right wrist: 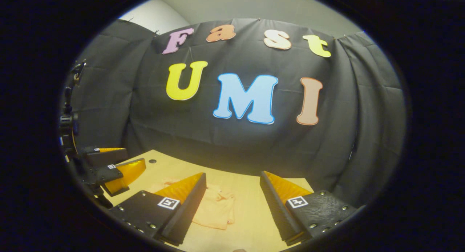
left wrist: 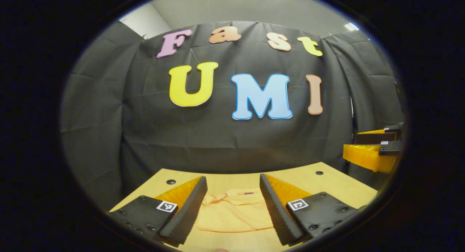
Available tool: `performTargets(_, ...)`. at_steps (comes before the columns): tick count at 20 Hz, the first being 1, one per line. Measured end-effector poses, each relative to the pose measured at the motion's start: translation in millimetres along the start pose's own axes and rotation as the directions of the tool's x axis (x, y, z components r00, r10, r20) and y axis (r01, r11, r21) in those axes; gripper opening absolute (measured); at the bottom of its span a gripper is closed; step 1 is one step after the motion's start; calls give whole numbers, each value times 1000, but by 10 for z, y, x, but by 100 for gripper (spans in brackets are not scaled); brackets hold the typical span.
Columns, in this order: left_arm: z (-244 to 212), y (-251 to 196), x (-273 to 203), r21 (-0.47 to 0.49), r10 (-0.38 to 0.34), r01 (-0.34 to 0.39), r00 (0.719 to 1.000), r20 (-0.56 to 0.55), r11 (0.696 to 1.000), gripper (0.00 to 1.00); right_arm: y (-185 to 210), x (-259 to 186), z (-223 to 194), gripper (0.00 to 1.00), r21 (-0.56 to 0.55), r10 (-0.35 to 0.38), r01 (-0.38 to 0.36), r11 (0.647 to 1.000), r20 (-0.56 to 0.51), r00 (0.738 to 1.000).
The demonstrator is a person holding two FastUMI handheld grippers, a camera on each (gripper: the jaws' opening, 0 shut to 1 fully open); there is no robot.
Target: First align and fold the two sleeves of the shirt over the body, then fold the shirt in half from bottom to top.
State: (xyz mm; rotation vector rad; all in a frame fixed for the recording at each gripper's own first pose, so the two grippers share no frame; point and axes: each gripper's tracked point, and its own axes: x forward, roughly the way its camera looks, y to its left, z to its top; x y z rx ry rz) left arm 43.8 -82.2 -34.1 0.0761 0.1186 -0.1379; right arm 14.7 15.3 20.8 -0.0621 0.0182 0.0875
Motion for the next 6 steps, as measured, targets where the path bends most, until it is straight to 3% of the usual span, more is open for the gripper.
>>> performTargets(6, 83, -65, -9, 18, -42, 42, 999, 15, 999, 94, -57, -81, 23, 92, 33, -60, 60, 998, 3, 998)
